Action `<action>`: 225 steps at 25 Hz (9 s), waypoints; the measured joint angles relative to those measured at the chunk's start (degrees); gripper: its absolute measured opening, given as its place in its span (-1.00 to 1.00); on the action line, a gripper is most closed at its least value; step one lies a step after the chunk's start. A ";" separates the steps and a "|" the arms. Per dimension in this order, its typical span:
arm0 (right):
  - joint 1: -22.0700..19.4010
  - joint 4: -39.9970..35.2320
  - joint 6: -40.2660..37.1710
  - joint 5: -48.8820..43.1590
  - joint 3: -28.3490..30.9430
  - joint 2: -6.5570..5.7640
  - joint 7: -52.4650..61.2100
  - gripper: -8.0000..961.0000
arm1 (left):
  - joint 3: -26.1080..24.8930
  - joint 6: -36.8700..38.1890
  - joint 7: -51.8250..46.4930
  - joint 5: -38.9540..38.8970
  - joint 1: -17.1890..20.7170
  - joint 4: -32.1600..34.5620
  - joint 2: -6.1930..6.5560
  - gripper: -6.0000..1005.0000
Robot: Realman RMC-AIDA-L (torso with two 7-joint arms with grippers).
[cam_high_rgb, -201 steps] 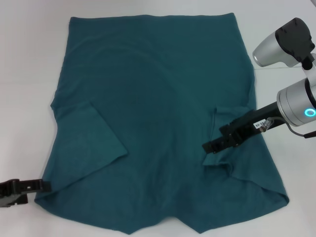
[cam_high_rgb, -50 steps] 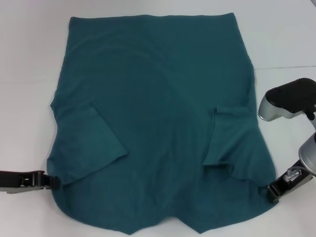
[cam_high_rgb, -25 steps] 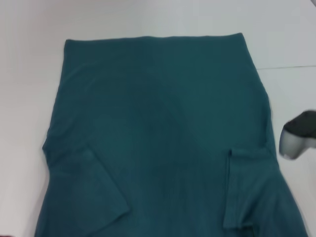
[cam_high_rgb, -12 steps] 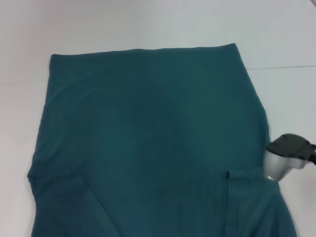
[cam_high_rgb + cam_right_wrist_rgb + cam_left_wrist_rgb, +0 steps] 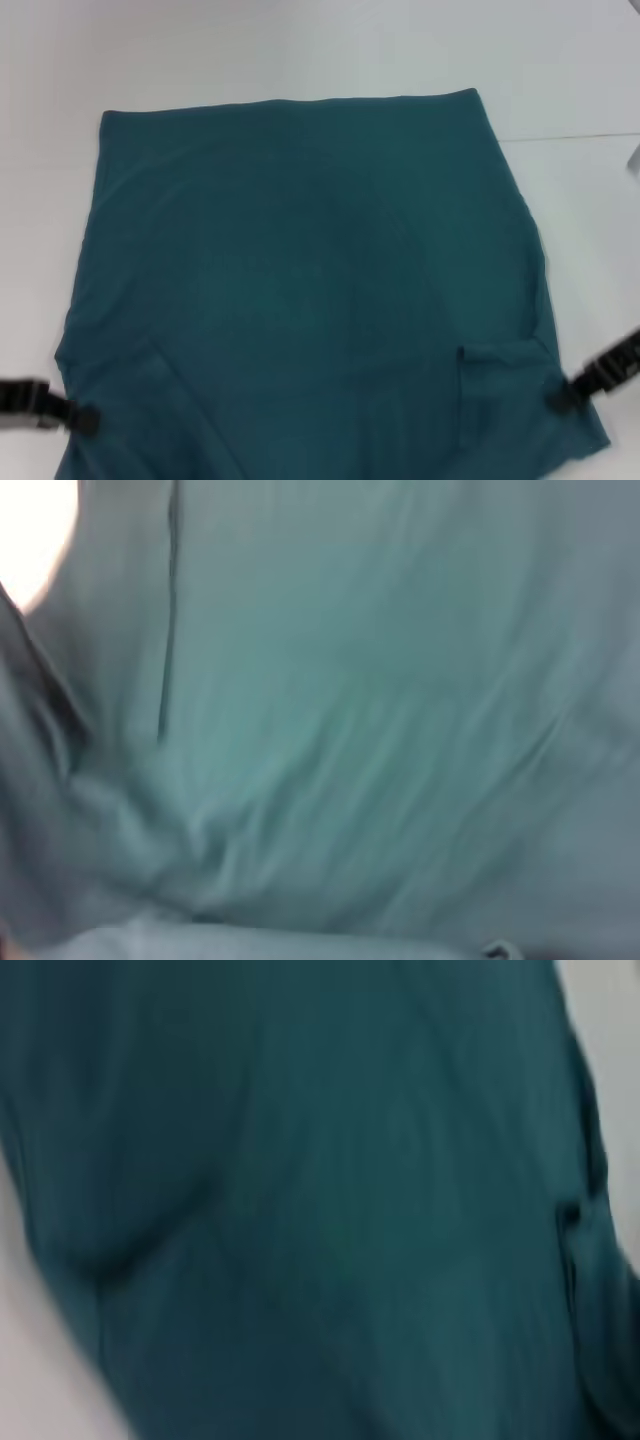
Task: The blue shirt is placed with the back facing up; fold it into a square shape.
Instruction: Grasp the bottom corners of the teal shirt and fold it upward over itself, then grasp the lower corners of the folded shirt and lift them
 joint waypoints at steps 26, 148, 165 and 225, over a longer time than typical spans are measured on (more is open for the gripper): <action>2.58 8.28 30.84 5.33 11.11 -0.11 0.25 -0.87 | 0.11 -33.09 2.68 -17.54 -0.61 -5.55 -0.71 -0.88; -6.49 -1.99 40.72 7.79 7.06 4.73 -5.87 0.92 | 5.92 -25.88 -10.95 0.51 -2.14 -6.93 -0.92 0.74; -6.58 -1.76 40.72 7.73 6.97 5.08 -5.98 0.93 | 6.45 -30.53 -11.20 1.78 -3.18 -9.66 -1.41 0.70; -4.96 -5.73 29.10 -8.58 7.01 4.98 8.08 0.90 | 11.63 -32.08 -5.37 1.28 -5.89 -9.79 -3.17 -0.77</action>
